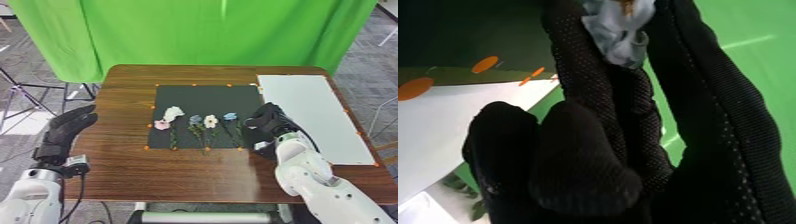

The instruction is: Arrange flowers

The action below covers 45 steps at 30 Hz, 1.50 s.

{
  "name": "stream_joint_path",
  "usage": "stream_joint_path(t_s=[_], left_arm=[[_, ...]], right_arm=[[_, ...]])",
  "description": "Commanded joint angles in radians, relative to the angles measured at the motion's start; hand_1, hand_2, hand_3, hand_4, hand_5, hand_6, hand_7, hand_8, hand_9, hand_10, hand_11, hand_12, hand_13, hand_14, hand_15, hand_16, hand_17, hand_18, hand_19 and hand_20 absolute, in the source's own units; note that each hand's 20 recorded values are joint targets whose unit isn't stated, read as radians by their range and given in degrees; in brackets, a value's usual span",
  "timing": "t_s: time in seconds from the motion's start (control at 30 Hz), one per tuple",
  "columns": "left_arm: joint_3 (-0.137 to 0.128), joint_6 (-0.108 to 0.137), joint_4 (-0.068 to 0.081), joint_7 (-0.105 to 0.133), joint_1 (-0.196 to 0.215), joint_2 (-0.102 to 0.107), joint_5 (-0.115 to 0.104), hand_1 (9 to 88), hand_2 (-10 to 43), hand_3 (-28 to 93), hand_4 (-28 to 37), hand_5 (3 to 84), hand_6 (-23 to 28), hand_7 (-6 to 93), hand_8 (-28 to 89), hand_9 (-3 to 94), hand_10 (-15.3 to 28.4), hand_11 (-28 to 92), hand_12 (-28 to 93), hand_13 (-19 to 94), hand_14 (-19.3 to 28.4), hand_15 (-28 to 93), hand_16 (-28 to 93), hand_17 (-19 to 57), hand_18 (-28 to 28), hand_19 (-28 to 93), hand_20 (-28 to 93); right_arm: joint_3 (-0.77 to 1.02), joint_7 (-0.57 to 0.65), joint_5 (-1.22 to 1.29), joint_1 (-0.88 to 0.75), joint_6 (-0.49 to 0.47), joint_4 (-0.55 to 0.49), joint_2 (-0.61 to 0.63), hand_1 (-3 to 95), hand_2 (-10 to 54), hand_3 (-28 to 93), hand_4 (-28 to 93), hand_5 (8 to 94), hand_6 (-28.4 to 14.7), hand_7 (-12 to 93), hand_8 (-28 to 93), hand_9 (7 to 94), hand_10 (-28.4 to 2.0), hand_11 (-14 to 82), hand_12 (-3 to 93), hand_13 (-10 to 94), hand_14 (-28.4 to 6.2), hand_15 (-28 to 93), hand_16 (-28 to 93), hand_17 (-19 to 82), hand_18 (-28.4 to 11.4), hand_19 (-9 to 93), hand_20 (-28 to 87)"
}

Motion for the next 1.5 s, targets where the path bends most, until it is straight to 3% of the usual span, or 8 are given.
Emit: stream_joint_path(t_s=[0.03, 0.53, 0.67, 0.83, 0.93, 1.17, 1.37, 1.5], left_arm=[[-0.007, -0.014, 0.002, -0.002, 0.006, -0.001, 0.005, 36.7, 4.4, 64, -14.8, 43.4, 1.7, 16.6, -9, 45.9, 13.6, 21, 8, 37, 17.1, 15, -2, 3.9, 13.1, 12, 13], [-0.009, -0.019, 0.002, -0.002, -0.001, -0.001, 0.007, 36.9, 3.7, 64, -14.7, 43.2, 1.6, 16.6, -9, 45.8, 13.6, 21, 8, 36, 17.1, 14, -1, 3.5, 13.2, 11, 13], [-0.010, -0.007, 0.001, 0.006, 0.003, 0.000, 0.003, 36.8, 4.0, 63, -14.2, 43.1, 1.6, 16.6, -9, 45.5, 13.5, 21, 8, 36, 17.0, 14, -1, 3.6, 13.1, 11, 13], [-0.001, 0.004, -0.002, 0.026, 0.002, -0.001, -0.001, 36.6, 3.9, 63, -13.9, 43.1, 1.7, 16.3, -9, 45.2, 13.4, 21, 8, 36, 16.6, 13, -2, 4.6, 11.7, 10, 12], [0.004, 0.039, -0.015, 0.066, 0.017, -0.009, -0.009, 36.3, 4.1, 63, -14.2, 43.3, 1.7, 16.4, -9, 45.3, 13.4, 21, 8, 35, 16.2, 13, -2, 5.2, 10.8, 9, 12], [0.094, 0.082, 0.004, 0.144, -0.074, -0.027, -0.020, 29.9, 5.0, 63, -21.2, 45.2, 1.7, 16.2, -9, 45.7, 13.6, 21, 7, 33, 14.6, 9, -2, 5.9, 9.1, 7, 13], [0.183, 0.047, 0.030, 0.167, -0.197, -0.079, 0.016, 23.9, 4.0, 63, -26.8, 45.6, 2.1, 15.5, -9, 45.7, 13.7, 20, 7, 30, 13.4, 8, -3, 5.5, 8.0, 5, 13], [0.202, 0.037, 0.033, 0.189, -0.211, -0.094, 0.028, 20.3, 1.6, 63, -28.1, 45.2, 2.9, 13.1, -8, 44.5, 13.5, 18, 7, 27, 12.4, 6, -3, 4.4, 7.3, 2, 12]], right_arm=[[0.029, -0.006, 0.010, -0.013, -0.059, -0.038, 0.027, 47.3, -9.5, 56, -12, 70.3, 0.6, 18, 7, 79.2, -13.1, 12.4, 16.4, 94, 1.0, 69, 22, 69, -13.5, 93, 59], [0.115, -0.030, 0.053, -0.053, -0.079, -0.103, 0.050, 38.6, -9.5, 60, -13, 61.0, 0.7, 14, -8, 69.1, -15.6, 9.1, 13.7, 94, 0.1, 66, 23, 68, -13.8, 93, 56], [0.251, -0.345, 0.280, -0.134, 0.098, -0.118, 0.054, 36.5, -9.5, 61, -13, 60.7, 0.5, 14, -8, 67.5, -15.5, 9.2, 14.4, 93, -1.3, 58, 28, 64, -14.2, 93, 48], [0.578, -0.671, 0.787, -0.292, -0.265, -0.132, -0.089, 23.3, -2.0, 65, -15, 58.0, -0.5, 15, -8, 59.0, -15.0, 7.9, 15.0, 62, -13.3, 21, 27, 32, -16.7, 45, 41], [0.616, -0.778, 0.972, -0.298, -0.402, -0.100, -0.207, 13.9, 2.6, 65, -16, 53.7, -0.7, 12, -8, 53.1, -15.1, 6.8, 13.7, 42, -15.4, 13, 22, 23, -15.7, 15, 37], [0.585, -0.964, 0.885, -0.276, -0.421, -0.031, -0.386, 1.7, 6.1, 66, -18, 36.9, 0.8, 4, -6, 33.3, -13.0, 1.9, 10.8, 20, -11.4, 2, 14, 11, -12.6, -1, 28], [0.608, -0.945, 0.769, -0.268, -0.444, -0.022, -0.444, -2.3, 7.9, 62, -21, 35.3, 2.0, 3, -6, 24.7, -10.6, -0.9, 8.9, 12, -11.5, -7, 20, 4, -11.5, -1, 23], [0.625, -0.935, 0.766, -0.295, -0.439, -0.044, -0.479, -2.6, 10.4, 49, -22, 35.2, 3.0, 2, -7, 14.9, -7.6, -6.5, 10.2, 4, -12.3, -23, 36, -5, -10.9, -2, 21]])
